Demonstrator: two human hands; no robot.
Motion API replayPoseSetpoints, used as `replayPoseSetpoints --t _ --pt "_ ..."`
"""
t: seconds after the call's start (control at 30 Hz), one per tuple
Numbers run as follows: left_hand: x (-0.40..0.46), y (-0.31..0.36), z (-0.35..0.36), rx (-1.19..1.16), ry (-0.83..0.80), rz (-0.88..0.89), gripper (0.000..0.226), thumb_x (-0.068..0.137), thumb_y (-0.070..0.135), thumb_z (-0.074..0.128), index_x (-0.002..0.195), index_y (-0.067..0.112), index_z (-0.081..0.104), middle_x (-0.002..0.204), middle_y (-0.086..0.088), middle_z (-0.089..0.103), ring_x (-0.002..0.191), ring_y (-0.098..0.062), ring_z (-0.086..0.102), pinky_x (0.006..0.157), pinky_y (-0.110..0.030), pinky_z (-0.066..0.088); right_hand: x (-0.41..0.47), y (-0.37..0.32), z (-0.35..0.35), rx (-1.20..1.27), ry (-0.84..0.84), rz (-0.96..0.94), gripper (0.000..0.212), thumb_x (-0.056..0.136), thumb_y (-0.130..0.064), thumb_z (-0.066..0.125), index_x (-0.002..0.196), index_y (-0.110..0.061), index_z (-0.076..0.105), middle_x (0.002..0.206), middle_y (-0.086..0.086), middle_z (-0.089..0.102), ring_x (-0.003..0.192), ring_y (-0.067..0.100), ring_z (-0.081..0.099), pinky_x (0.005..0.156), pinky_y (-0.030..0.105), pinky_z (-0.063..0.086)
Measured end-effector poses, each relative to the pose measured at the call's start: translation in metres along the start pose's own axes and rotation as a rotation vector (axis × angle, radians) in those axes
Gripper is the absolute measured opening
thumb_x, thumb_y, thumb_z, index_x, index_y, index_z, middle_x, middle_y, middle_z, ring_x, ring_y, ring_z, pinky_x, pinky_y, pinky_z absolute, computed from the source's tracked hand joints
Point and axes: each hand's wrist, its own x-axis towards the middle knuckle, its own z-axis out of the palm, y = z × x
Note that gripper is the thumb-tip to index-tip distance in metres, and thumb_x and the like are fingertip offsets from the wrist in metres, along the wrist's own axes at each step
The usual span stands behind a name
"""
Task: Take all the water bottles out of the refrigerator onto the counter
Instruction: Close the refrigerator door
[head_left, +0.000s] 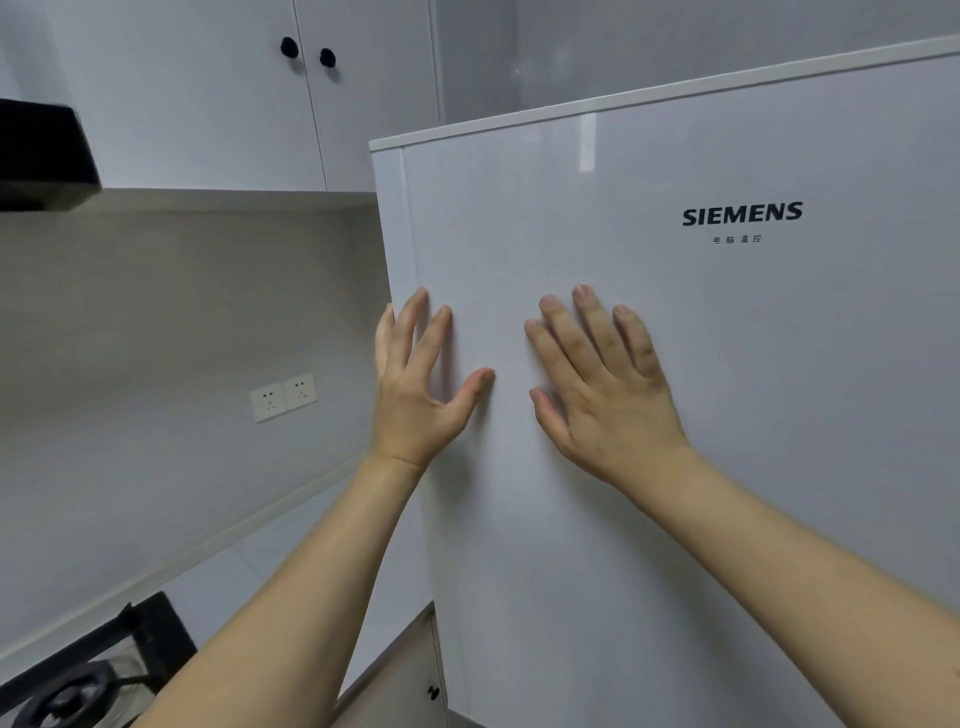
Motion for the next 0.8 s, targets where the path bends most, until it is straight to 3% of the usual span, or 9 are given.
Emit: replayPoseSetpoints --t 0.4,0.8 --pt "0.011 -0.031 0.052 -0.125 -0.014 -0.002 0.068 0.088 0.045 0.066 0.138 0.002 0.051 0.152 -0.017 0.036 0.144 -0.036 0.027 0.112 -0.062 0.026 0.004 0.012 0.039 -0.138 -0.036 -0.019 0.062 0.091 -0.036 0.046 0.146 -0.011 0.039 0.155 0.009 0.033 0.144 0.032 0.028 0.114 0.050 0.021" --pt "0.025 -0.052 0.103 -0.183 -0.045 0.001 0.068 0.086 0.041 0.070 0.137 0.000 0.051 0.150 -0.018 0.037 0.140 -0.039 0.033 0.109 -0.060 0.032 0.007 0.024 0.072 -0.211 -0.094 -0.003 0.060 0.093 -0.035 0.042 0.147 -0.010 0.036 0.156 0.010 0.031 0.145 0.032 0.026 0.115 0.049 0.020"
